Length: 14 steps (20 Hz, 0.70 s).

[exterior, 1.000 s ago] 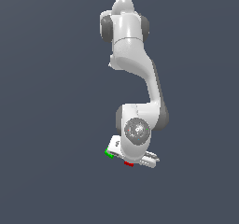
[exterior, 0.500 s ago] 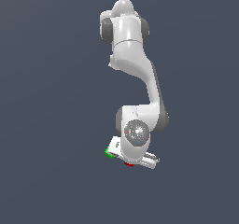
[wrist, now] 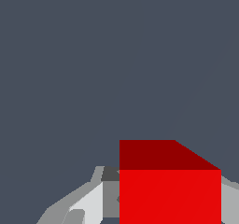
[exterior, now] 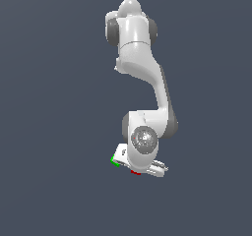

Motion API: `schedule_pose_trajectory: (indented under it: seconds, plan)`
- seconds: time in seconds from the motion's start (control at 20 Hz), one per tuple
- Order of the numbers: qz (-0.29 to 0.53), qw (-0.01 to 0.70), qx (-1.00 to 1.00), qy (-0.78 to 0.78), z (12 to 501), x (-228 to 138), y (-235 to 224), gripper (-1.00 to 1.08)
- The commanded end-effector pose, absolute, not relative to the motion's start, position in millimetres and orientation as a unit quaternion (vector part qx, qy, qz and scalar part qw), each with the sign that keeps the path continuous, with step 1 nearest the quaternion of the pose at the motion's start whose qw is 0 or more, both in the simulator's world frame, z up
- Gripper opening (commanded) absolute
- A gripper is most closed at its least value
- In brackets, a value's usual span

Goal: Stack the red cube on top of the green cube.

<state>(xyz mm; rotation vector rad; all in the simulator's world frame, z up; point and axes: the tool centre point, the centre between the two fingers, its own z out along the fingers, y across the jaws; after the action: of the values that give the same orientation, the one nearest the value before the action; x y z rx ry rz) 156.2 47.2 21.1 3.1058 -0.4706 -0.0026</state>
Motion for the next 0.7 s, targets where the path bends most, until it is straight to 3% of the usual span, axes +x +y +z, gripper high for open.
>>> schedule_pose_trajectory:
  seconds: [0.0, 0.65]
  plan:
    - [0.000, 0.000, 0.989, -0.150, 26, 156, 47, -1.00]
    - [0.000, 0.000, 0.989, -0.150, 102, 155, 47, -1.00]
